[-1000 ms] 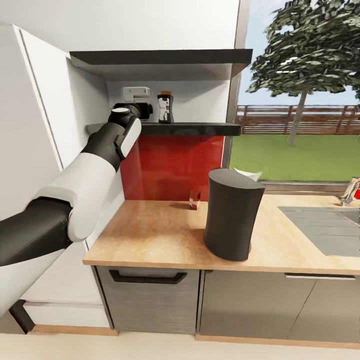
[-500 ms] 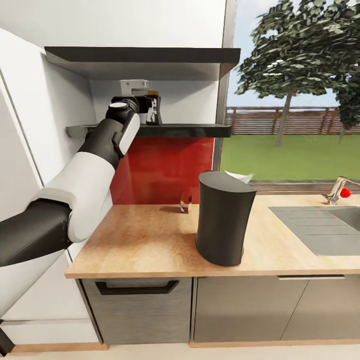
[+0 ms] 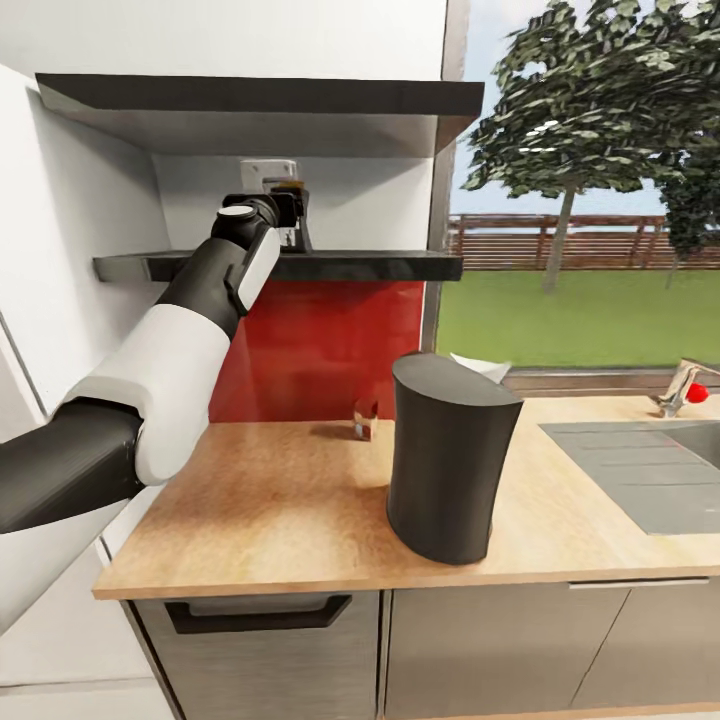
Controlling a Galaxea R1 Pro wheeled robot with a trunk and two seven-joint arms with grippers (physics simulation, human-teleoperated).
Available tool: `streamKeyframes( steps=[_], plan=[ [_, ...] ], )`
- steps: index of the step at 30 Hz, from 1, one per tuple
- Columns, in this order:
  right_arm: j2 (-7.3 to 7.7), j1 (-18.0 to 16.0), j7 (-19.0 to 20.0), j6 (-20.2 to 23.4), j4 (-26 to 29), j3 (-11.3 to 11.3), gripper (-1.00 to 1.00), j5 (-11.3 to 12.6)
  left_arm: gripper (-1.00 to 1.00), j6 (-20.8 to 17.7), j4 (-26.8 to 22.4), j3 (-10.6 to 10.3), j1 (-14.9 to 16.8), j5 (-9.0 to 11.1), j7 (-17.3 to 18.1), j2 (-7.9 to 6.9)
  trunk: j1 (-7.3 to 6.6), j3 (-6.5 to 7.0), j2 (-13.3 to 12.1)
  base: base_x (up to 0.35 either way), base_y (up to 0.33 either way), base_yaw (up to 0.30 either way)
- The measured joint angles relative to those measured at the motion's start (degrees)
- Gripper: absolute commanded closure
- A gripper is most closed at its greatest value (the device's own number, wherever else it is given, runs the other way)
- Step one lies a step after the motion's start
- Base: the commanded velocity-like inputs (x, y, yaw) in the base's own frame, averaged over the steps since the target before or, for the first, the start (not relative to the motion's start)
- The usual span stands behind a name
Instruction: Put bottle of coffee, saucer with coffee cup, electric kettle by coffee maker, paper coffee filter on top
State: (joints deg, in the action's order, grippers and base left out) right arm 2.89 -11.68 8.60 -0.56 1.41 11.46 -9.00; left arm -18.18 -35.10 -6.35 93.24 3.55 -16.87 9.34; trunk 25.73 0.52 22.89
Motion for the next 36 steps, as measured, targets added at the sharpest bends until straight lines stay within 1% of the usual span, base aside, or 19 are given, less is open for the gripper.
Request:
streamKeyframes(
  steps=[4, 8, 10, 13, 14, 18, 26, 28, 30, 32, 36],
  plan=[
    [0.00, 0.00, 0.00, 0.00, 0.00, 0.00, -1.00, 0.01, -1.00, 0.13, 0.17, -0.07, 0.03, -0.05, 0.01, 0.07, 0.02, 0.00, 0.00, 0.083, 0.000, -0.001],
    [0.00, 0.00, 0.00, 0.01, 0.00, 0.00, -1.00, 0.00, -1.00, -0.20, 1.01, -0.71, 0.76, 0.00, -0.05, 0.17, 0.03, 0.01, 0.00, 0.018, 0.000, 0.000],
    [0.00, 0.00, 0.00, 0.00, 0.00, 0.00, -1.00, 0.00, -1.00, -0.31, 2.33, -0.89, 1.92, 0.06, -0.07, 0.19, 0.03, 0.01, 0.00, 0.005, 0.000, 0.000],
    [0.00, 0.00, 0.00, 0.00, 0.00, 0.00, -1.00, 0.00, -1.00, -0.17, 7.54, -0.91, 5.32, 0.10, -0.09, 0.20, 0.03, 0.01, 0.00, 0.001, 0.000, 0.000],
    [0.00, 0.00, 0.00, 0.00, 0.00, 0.00, -1.00, 0.00, -1.00, -0.13, 8.60, -0.88, 6.15, 0.16, -0.09, 0.20, 0.03, 0.01, 0.00, 0.000, 0.000, 0.000],
    [0.00, 0.00, 0.00, -0.04, 0.00, 0.00, -1.00, 0.00, -1.00, -0.02, 10.85, -0.88, 7.91, 0.14, -0.11, 0.17, 0.03, 0.01, 0.00, 0.000, 0.000, 0.000],
    [0.00, 0.00, 0.00, 0.00, 0.00, 0.00, -1.00, 0.00, -1.00, 0.51, 11.10, -0.73, 7.76, -0.09, -0.12, -0.03, 0.03, 0.00, -0.01, 0.000, 0.000, 0.000],
    [-0.64, 0.58, -0.18, -0.32, 0.49, -0.10, -1.00, -0.06, -1.00, -0.14, 11.68, -0.43, 8.40, 0.17, 0.22, -0.52, 0.03, 0.00, 0.00, 0.000, 0.000, 0.000],
    [-1.29, 0.56, -0.18, -0.32, 0.48, -0.10, -1.00, -0.06, -1.00, -0.30, 11.69, -0.50, 9.05, 0.16, 0.24, -0.49, 0.03, 0.01, 0.00, 0.000, 0.000, 0.000],
    [-1.31, 0.50, -0.18, -0.32, 0.49, -0.09, -1.00, -0.09, -1.00, -0.26, 11.65, -0.71, 9.70, 0.05, 0.28, -0.41, 0.03, 0.01, 0.00, 0.000, 0.000, 0.000],
    [-1.47, 0.45, -0.18, -0.32, 0.60, -0.06, -1.00, -0.09, -1.00, -1.55, 10.79, -0.95, 9.05, 0.21, 0.50, -0.74, 0.03, 0.00, 0.00, 0.000, 0.000, 0.000]
  ],
)
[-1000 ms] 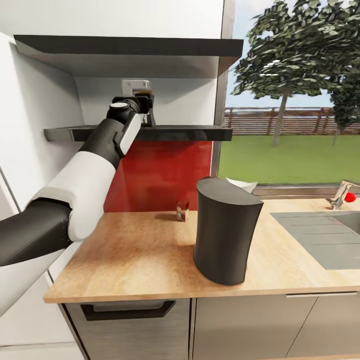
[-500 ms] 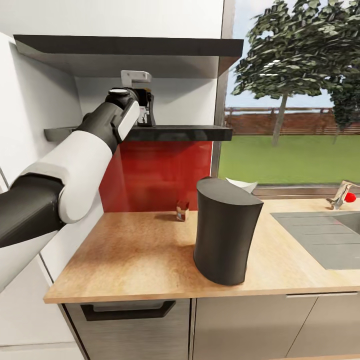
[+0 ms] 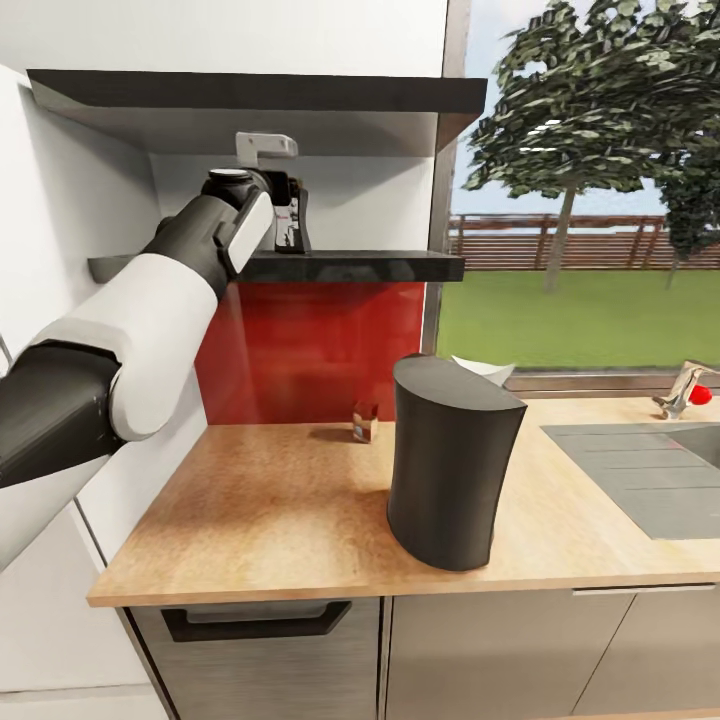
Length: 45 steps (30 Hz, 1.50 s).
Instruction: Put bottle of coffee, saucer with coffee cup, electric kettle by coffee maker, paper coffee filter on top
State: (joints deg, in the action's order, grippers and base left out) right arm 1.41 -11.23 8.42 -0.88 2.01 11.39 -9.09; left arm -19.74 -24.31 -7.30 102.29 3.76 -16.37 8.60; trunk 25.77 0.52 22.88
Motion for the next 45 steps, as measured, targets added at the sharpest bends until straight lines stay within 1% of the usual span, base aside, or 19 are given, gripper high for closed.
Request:
streamKeyframes(
  steps=[5, 7, 10, 16, 20, 21, 26, 30, 33, 37, 39, 41, 42, 43, 45],
  plan=[
    [-0.02, -0.01, 0.00, 0.00, 0.02, -0.02, -1.00, 0.00, -1.00, -1.62, -1.47, -0.01, -0.19, 0.09, 0.33, -0.36, 0.00, 0.00, 0.00, 0.000, 0.000, 0.000],
    [-0.07, -0.01, 0.00, 0.00, 0.02, -0.02, -1.00, -0.03, -1.00, -2.27, -2.12, -0.09, -0.26, 0.05, 0.45, -0.99, 0.00, 0.00, 0.00, 0.000, 0.000, 0.000],
    [-0.10, -0.01, 0.00, 0.00, -0.02, -0.03, -1.00, -0.08, -1.00, -3.24, -2.03, -0.10, -0.34, -0.02, 0.38, -1.37, 0.00, 0.00, 0.00, 0.000, 0.000, 0.000],
    [-0.11, -0.01, 0.00, 0.00, -0.06, -0.03, -1.00, -0.09, -1.00, -5.18, -1.51, -0.10, -0.35, 0.29, 0.36, -1.40, 0.00, 0.00, 0.00, 0.000, 0.000, 0.000],
    [-0.11, -0.01, 0.00, 0.04, -0.07, -0.03, -1.00, -0.09, -1.00, -6.48, -1.62, -0.10, -0.35, 1.11, 0.39, -1.36, 0.00, 0.00, 0.00, 0.000, 0.000, 0.000],
    [-0.11, -0.01, 0.00, 0.06, -0.07, -0.02, -1.00, -0.09, -1.00, -13.47, -1.73, -0.10, -0.36, 1.44, 0.37, -1.36, 0.00, 0.00, 0.00, 0.020, 0.000, 0.000],
    [0.19, -0.01, -0.01, 0.08, -0.21, 0.01, -1.00, -0.13, -1.00, -13.75, -2.13, -0.11, -0.35, 1.56, 0.34, -1.39, -0.03, 0.00, 0.01, 0.255, 0.000, 0.000],
    [0.93, -0.01, 0.09, 0.27, -0.47, -0.05, -1.00, -0.22, -1.00, -13.79, -2.02, 0.08, -0.40, 1.51, 0.35, -1.61, -0.01, 0.00, 0.00, 0.146, 0.000, 0.000],
    [1.38, 0.02, 0.07, 0.40, -0.55, -0.11, -1.00, -0.26, -1.00, -13.71, -2.29, 0.29, -2.29, 1.57, 0.37, -1.85, 0.00, 0.00, -0.01, 0.013, 0.000, 0.000],
    [1.96, 0.55, 0.01, 0.40, -0.60, -0.11, -1.00, -0.32, -1.00, -13.71, -2.34, 0.32, -2.71, 1.59, 0.38, -1.87, -0.01, 0.00, 0.01, 0.038, 0.000, 0.000],
    [2.43, 1.08, 0.04, 0.40, -0.61, -0.11, -1.00, -0.42, -1.00, -13.71, -2.23, 0.33, -2.78, 1.56, 0.38, -2.04, -0.03, 0.00, 0.02, 0.245, 0.000, 0.000],
    [2.50, 1.18, 0.06, 0.40, -0.61, -0.13, -1.00, -0.46, -1.00, -13.71, -2.16, 0.33, -2.80, 1.57, 0.38, -2.14, -0.03, 0.00, 0.01, 0.283, 0.000, 0.000],
    [2.54, 1.31, 0.07, 0.40, -0.61, -0.16, -1.00, -0.49, -1.00, -13.71, -2.12, 0.33, -2.82, 1.58, 0.38, -2.36, -0.03, 0.00, 0.01, 0.320, 0.000, 0.000],
    [2.58, 1.50, 0.08, 0.40, -0.61, -0.19, -1.00, -0.52, -1.00, -13.72, -2.21, 0.33, -2.87, 1.57, 0.38, -3.04, -0.03, 0.00, 0.01, 0.308, 0.000, 0.000],
    [2.60, 1.53, 0.07, 0.40, -0.61, -0.19, -1.00, -0.53, -1.00, -13.71, -2.24, 0.33, -2.89, 1.65, 0.38, -3.60, -0.02, 0.00, 0.00, 0.192, 0.000, 0.000]
  ],
)
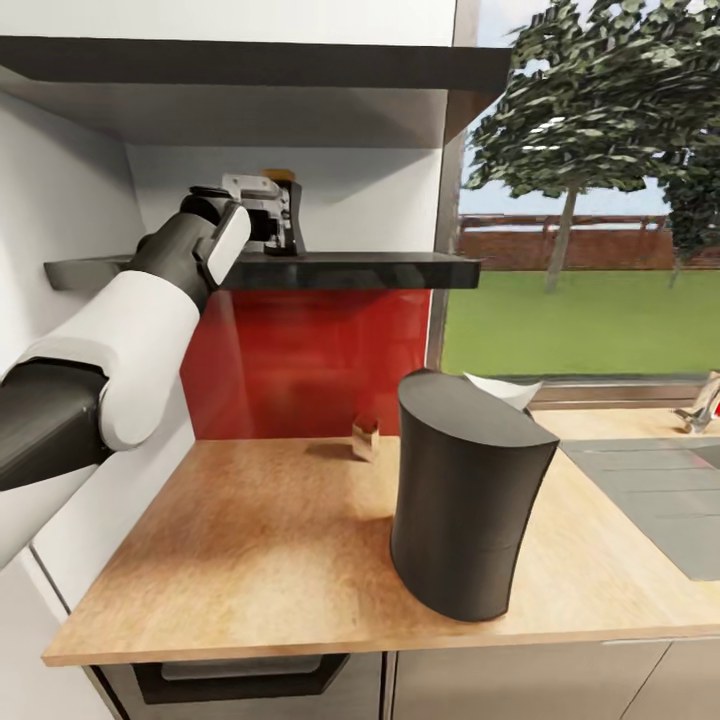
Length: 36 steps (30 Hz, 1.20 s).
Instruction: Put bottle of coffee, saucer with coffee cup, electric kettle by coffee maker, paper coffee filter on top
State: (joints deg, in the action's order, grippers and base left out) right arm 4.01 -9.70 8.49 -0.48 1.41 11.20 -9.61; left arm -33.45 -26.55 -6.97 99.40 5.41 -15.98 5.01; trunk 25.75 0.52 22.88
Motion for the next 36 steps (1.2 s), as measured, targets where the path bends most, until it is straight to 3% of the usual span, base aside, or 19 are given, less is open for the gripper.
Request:
streamKeyframes(
  steps=[6, 21, 36],
  plan=[
    [0.02, 0.08, -0.08, -0.04, 0.00, -0.01, -1.00, 0.01, -1.00, 0.00, -0.27, 0.00, -0.01, 0.10, 0.04, -0.74, 0.02, 0.00, 0.00, 0.048, 0.000, 0.000],
    [-0.04, 0.12, -0.16, -0.08, 0.03, -0.01, -1.00, 0.08, -1.00, -0.01, -2.48, -0.05, -0.01, 0.16, 0.02, -0.66, 0.02, 0.00, 0.01, 0.002, 0.000, -0.005],
    [-0.07, 0.12, -0.16, -0.08, 0.05, -0.01, -1.00, 0.10, -1.00, -0.09, -2.79, -0.05, -0.01, 0.16, -0.15, -0.66, 0.02, 0.18, 0.01, 0.000, 0.000, -0.155]
  ],
)
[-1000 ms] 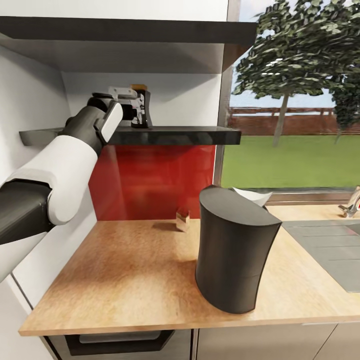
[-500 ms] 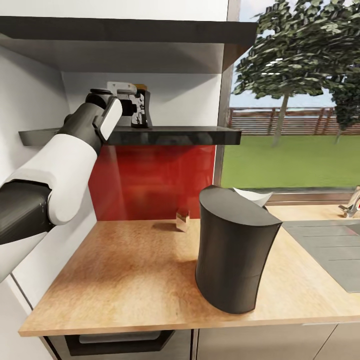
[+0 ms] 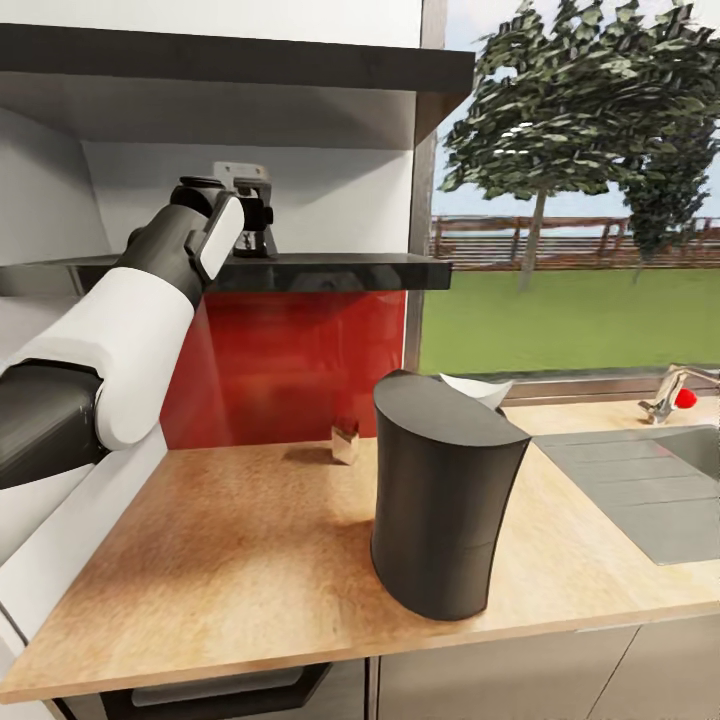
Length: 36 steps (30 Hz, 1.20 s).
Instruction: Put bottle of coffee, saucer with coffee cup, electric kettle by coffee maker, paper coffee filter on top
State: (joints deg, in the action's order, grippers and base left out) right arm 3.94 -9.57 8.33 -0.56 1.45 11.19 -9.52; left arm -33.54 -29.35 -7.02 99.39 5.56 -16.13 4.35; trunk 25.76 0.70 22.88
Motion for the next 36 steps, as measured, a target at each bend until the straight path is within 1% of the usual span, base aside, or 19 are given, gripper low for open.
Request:
streamKeyframes(
  steps=[5, 10, 18, 24, 36],
  plan=[
    [0.00, 0.00, 0.00, 0.00, 0.02, 0.00, -1.00, -0.01, -1.00, 0.00, -0.04, 0.00, 0.00, 0.00, -0.01, 0.00, 0.00, 0.00, 0.00, 0.013, 0.000, -0.004],
    [0.00, 0.00, 0.00, 0.00, 0.00, 0.00, -1.00, 0.01, -1.00, 0.00, 0.03, 0.00, 0.00, 0.01, -0.01, 0.00, -0.01, 0.00, 0.00, 0.157, 0.000, 0.000],
    [0.00, 0.00, 0.00, 0.00, 0.02, 0.00, -1.00, 0.00, -1.00, 0.00, -0.04, 0.00, 0.00, 0.00, -0.01, 0.00, 0.00, 0.00, 0.00, 0.028, 0.000, 0.000],
    [0.00, 0.00, 0.00, 0.00, -0.01, 0.00, -1.00, 0.00, -1.00, -0.06, -0.05, 0.07, 0.00, 0.00, -0.01, 0.00, -0.01, 0.00, 0.00, 0.152, 0.000, 0.000],
    [0.00, 0.00, 0.00, 0.04, -0.01, 0.00, -1.00, 0.00, -1.00, -0.08, 0.16, 0.08, 0.00, -0.07, 0.06, -0.08, -0.01, 0.00, 0.01, 0.039, 0.000, 0.000]
  ],
)
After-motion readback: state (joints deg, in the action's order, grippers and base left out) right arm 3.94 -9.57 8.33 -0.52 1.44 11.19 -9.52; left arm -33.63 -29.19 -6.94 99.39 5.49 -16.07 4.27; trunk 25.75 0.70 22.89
